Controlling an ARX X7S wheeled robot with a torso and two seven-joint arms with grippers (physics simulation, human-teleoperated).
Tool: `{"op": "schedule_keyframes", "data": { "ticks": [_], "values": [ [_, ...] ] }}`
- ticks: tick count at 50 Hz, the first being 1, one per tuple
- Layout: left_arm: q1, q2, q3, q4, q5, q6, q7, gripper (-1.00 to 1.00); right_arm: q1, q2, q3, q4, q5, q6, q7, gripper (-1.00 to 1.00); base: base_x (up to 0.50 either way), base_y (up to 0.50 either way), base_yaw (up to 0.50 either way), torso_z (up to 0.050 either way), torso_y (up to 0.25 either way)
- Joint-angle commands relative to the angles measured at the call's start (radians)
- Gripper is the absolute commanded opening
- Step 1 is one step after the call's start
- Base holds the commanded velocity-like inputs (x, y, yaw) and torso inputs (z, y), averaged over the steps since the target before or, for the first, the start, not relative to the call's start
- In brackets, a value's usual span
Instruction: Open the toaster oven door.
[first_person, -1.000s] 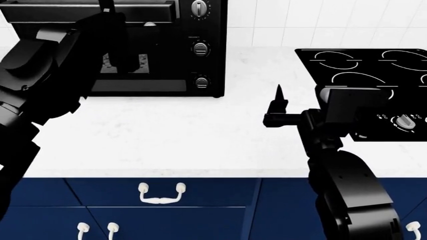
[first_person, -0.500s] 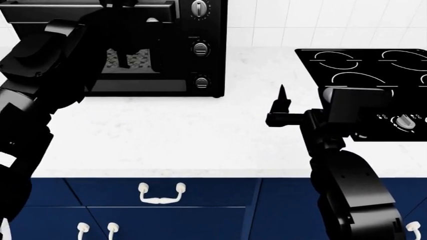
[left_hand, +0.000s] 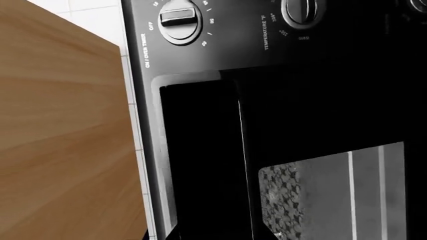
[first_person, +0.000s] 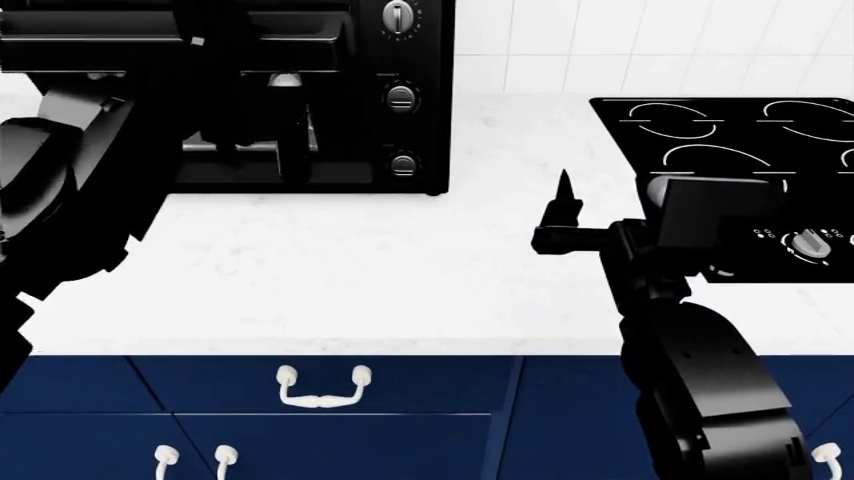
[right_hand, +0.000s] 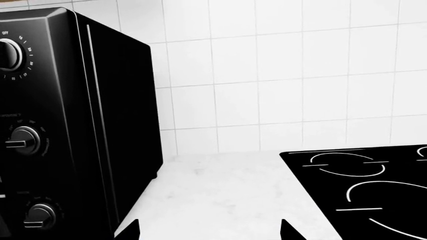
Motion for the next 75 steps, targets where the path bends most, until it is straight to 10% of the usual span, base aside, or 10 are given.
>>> {"op": "schedule_keyframes", "data": {
  "ticks": [1,32,75],
  "values": [
    [0.135,-0.170,0.018,0.381,-0.084,-0.170,0.078,-1.00,-0.004,0.001,-0.002,-0.005,0.009,-0.004,0.002,1.00,0.00,0.00,0.00,0.000,0.000],
    [0.367,-0.408,-0.016,0.938,-0.129,-0.473,0.135,-1.00,-0.003,0.006,-0.007,-0.034,0.038,0.004,0.015,1.00,0.00,0.00,0.00,0.000,0.000],
    [0.710,-0.420,0.121,0.924,-0.147,-0.451,-0.071,-1.00,-0.015,0.016,-0.016,0.003,0.047,-0.029,0.025,1.00,0.00,0.00,0.00,0.000,0.002]
  ]
}}
